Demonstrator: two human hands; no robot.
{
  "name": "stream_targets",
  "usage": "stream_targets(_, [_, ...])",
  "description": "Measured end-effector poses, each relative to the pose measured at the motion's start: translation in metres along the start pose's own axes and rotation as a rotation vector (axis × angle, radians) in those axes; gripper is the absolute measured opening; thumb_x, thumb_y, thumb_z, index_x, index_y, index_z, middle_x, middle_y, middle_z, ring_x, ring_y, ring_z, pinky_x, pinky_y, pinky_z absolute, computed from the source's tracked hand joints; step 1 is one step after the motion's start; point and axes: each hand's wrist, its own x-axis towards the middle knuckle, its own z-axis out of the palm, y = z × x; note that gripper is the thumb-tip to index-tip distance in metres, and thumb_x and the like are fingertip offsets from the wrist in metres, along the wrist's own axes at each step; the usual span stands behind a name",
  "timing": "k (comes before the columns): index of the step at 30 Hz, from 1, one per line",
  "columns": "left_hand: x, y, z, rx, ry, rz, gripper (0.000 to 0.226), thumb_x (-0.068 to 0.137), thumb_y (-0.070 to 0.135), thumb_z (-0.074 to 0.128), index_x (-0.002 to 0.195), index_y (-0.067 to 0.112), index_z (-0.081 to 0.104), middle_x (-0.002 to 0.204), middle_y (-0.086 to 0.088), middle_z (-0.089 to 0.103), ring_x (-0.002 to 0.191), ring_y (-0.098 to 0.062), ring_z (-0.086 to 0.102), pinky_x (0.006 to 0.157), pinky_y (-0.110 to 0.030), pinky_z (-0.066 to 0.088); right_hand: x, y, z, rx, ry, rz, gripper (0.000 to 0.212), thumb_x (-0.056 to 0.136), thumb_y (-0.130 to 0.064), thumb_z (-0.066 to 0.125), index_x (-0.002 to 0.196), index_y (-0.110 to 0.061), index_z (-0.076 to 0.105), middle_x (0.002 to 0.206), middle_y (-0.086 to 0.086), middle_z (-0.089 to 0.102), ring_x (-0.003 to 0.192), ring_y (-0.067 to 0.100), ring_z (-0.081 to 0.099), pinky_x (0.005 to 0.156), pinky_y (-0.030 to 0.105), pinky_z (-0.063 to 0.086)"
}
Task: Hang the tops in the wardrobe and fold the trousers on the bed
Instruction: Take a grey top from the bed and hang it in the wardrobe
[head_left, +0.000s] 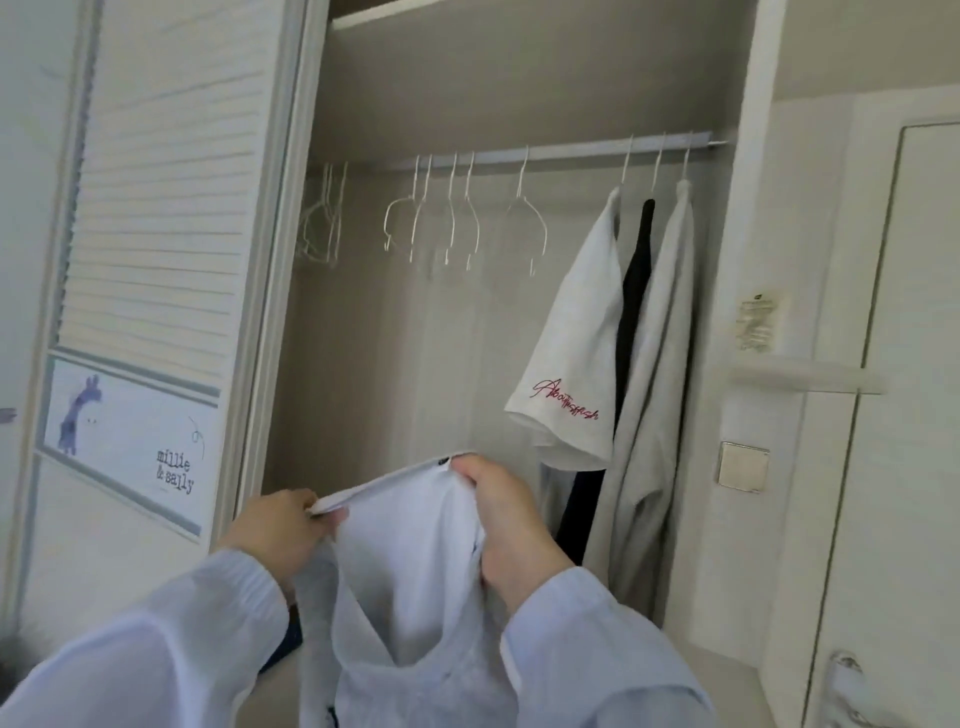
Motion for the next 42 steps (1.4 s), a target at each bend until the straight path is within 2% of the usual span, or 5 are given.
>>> stream_targets(9, [0.108, 0.019, 0.01, -1.289, -0.662, -0.207, 0.033, 0.091, 0.019, 0.053, 0.075, -0.004, 0.072, 0.075, -0.019, 0.07, 0.06, -0.028, 0.069, 0.074, -0.04, 0.047, 0.144, 0.02, -0.009, -0.473, 0.182, 0.194, 0.028, 0.064, -0.026, 0.07, 0.086, -0.008, 0.07, 0.085, 0.01, 0.07, 0.087, 0.026, 0.066, 0.086, 0.035, 0.053])
stream_targets(14, [0.167, 0.043, 0.044, -1.234, -0.386, -0.221, 0.026, 0.098, 0.013, 0.047, 0.1, -0.011, 0.058, 0.066, -0.006, 0.054, 0.049, -0.014, 0.058, 0.065, -0.031, 0.044, 0.19, -0.048, 0.019, -0.697, 0.259, 0.03, 0.024, 0.085, -0.012, 0.051, 0.061, -0.015, 0.05, 0.055, 0.002, 0.055, 0.048, 0.013, 0.05, 0.051, 0.021, 0.037])
stream_targets(20, [0.23, 0.066, 0.038, -1.316, -0.53, -0.238, 0.019, 0.093, 0.02, 0.055, 0.095, 0.003, 0.062, 0.051, -0.008, 0.062, 0.059, -0.027, 0.058, 0.069, -0.029, 0.052, 0.221, -0.217, 0.03, -0.755, 0.812, -0.844, 0.018, 0.085, -0.014, 0.046, 0.092, -0.011, 0.062, 0.091, 0.008, 0.06, 0.089, 0.023, 0.055, 0.078, 0.03, 0.043])
stream_targets(26, [0.289, 0.096, 0.013, -1.353, -0.441, -0.12, 0.034, 0.095, 0.018, 0.051, 0.064, 0.006, 0.051, 0.045, -0.009, 0.052, 0.026, -0.014, 0.049, 0.035, -0.015, 0.037, 0.264, -0.292, 0.025, -1.26, 1.115, -0.863, 0.038, 0.088, -0.016, 0.046, 0.124, -0.006, 0.05, 0.131, 0.017, 0.047, 0.123, 0.035, 0.038, 0.101, 0.037, 0.032])
stream_targets(42, [0.343, 0.09, 0.028, -1.27, -0.122, -0.03, 0.02, 0.088, 0.007, 0.063, 0.078, -0.01, 0.066, 0.076, -0.012, 0.064, 0.086, -0.029, 0.06, 0.086, -0.031, 0.037, 0.332, -0.258, 0.023, -0.625, 0.788, -0.899, 0.031, 0.099, -0.019, 0.037, 0.101, -0.003, 0.064, 0.1, 0.018, 0.063, 0.086, 0.031, 0.056, 0.069, 0.028, 0.037])
